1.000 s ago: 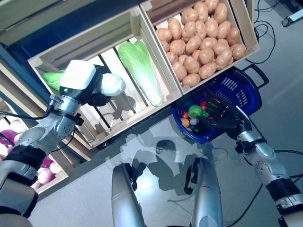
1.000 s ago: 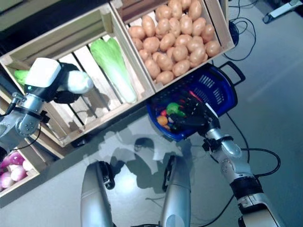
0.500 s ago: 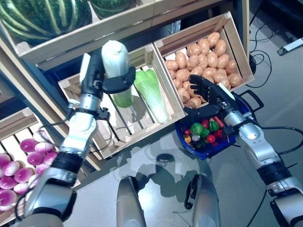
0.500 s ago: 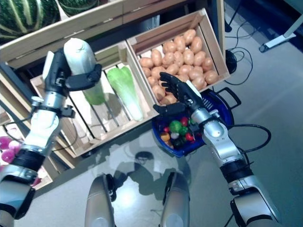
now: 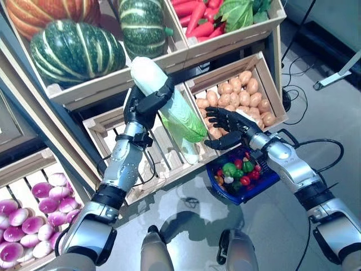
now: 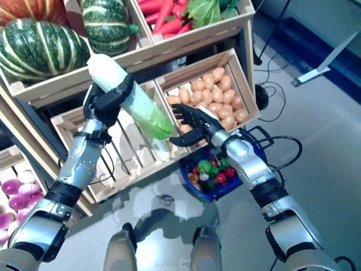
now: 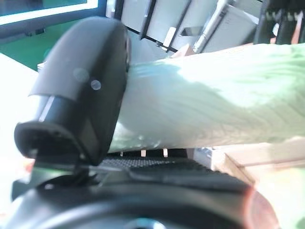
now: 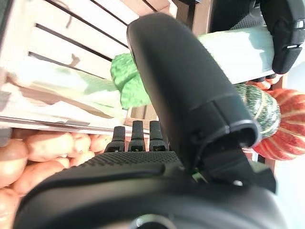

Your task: Put vegetables into the basket

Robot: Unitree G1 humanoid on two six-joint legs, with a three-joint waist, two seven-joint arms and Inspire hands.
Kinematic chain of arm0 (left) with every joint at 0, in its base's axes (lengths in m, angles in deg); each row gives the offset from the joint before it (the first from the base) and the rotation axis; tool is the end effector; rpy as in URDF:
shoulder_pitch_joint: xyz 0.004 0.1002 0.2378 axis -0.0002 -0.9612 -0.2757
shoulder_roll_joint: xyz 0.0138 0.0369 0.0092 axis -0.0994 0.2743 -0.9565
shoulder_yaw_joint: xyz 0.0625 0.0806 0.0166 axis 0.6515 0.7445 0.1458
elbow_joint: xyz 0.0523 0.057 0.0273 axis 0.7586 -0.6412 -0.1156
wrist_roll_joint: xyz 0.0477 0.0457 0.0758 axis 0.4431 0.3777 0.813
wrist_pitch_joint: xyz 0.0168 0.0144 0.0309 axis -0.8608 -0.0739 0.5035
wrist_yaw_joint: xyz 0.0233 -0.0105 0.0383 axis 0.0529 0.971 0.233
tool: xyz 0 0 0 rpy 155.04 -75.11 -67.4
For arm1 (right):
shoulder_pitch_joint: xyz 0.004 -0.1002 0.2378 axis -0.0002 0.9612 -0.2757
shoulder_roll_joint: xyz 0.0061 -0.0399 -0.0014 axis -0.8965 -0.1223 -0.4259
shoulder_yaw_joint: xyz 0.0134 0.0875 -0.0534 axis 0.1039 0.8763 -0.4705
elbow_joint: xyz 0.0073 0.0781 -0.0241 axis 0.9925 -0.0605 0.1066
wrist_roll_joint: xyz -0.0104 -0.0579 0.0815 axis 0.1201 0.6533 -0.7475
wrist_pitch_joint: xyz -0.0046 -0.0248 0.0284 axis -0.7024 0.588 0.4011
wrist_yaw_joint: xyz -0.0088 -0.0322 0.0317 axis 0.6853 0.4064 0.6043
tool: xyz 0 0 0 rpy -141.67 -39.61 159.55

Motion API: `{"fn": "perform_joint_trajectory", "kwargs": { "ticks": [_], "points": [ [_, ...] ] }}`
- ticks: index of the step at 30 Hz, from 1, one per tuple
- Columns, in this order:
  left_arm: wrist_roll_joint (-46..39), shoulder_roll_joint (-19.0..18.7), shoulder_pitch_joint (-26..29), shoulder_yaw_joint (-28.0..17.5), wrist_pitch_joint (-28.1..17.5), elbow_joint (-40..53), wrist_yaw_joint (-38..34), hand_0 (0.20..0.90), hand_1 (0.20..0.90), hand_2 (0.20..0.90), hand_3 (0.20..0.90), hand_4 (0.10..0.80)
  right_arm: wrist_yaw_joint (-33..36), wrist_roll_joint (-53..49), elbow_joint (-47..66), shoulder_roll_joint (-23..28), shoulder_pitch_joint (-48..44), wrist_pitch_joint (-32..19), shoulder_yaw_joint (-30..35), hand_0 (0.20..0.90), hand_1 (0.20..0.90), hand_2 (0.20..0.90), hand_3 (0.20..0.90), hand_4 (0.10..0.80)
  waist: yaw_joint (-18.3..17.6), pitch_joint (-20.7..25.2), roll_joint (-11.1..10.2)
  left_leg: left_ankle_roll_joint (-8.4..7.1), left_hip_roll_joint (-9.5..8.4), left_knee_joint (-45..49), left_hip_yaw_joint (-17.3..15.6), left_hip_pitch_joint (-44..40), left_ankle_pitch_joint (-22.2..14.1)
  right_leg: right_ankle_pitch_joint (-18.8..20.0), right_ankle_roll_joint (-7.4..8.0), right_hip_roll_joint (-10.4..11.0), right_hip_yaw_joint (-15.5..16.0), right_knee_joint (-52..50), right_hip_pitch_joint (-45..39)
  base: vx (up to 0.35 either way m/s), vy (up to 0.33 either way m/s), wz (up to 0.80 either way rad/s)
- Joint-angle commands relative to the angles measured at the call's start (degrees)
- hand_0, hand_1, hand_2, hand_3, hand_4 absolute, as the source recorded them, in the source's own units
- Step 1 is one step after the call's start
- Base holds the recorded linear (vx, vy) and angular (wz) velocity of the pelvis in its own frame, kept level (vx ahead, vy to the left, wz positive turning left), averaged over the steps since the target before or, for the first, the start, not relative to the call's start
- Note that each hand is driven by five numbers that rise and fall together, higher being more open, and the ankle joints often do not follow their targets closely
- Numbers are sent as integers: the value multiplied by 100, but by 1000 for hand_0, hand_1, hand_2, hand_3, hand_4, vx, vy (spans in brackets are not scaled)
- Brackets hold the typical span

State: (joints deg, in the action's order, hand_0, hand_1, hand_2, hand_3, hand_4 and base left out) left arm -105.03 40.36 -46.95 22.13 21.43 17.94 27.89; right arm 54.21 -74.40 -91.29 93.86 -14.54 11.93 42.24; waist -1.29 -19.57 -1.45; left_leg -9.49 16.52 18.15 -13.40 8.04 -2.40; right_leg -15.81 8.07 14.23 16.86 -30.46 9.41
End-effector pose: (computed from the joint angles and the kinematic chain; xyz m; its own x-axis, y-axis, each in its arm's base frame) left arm 0.3145 0.1827 0.1405 0.9268 -0.1267 0.3537 0.2733 0.8733 -0.4033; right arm 0.3159 -0.1770 0.1434 0.8726 0.4845 -0.0615 -0.4802 0.8282 -0.2890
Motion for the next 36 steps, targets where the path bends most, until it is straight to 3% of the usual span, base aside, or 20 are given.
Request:
{"fn": "perform_joint_trajectory", "kwargs": {
  "ticks": [1, 7, 15, 18, 26, 36],
  "points": [
    [-59, 206, 79, -11, -404, 11, 443, 300, 300, 300, 300, 400, -142, -534, -426, -638, -496, -2, -158, 900, 900, 900, 900, 800, 36, 1507, -115, 294, -410, -597, -127, -670, 13, 1188, -163, -156, 22, 1840, -813, 127, -15, 1],
    [427, 339, -81, 143, -361, 86, 437, 300, 300, 300, 300, 400, -524, -610, -534, -748, -582, 379, -332, 900, 900, 900, 900, 800, 33, 1809, -103, 273, -594, -1479, -218, -1119, 315, 1518, -110, -405, 56, 2715, -1307, 91, -12, -6],
    [1282, 339, -334, 432, -212, 247, 504, 300, 300, 300, 300, 400, -1392, -721, -230, -702, -636, 1094, -418, 900, 900, 900, 900, 800, 29, 1961, -118, 352, -748, -1951, -257, -1440, 347, 1577, -133, -549, 20, 2994, -1533, 66, -5, -1],
    [1282, 327, -401, 484, -121, 241, 659, 300, 300, 300, 300, 400, -1864, -1186, -176, -610, -646, 1420, -505, 900, 900, 900, 900, 800, 42, 2008, -145, 369, -792, -2073, -240, -1497, 366, 1598, -126, -573, 10, 3057, -1575, 52, -5, 1],
    [1007, 515, -550, 638, -22, 82, 1006, 300, 300, 300, 300, 400, -2179, -1775, -511, -750, -792, 1860, -580, 900, 900, 900, 900, 800, 106, 2059, -175, 396, -851, -2180, -170, -1583, 347, 1630, -136, -615, -11, 3166, -1649, 29, -5, 0],
    [814, 903, -792, 897, 35, 59, 1361, 300, 300, 300, 300, 400, -2114, -2568, -955, -1184, -983, 2177, -385, 900, 900, 900, 900, 800, 209, 2103, -169, 418, -887, -2209, -79, -1620, 309, 1633, -154, -640, -32, 3220, -1727, 8, -2, 2]
  ]
}}
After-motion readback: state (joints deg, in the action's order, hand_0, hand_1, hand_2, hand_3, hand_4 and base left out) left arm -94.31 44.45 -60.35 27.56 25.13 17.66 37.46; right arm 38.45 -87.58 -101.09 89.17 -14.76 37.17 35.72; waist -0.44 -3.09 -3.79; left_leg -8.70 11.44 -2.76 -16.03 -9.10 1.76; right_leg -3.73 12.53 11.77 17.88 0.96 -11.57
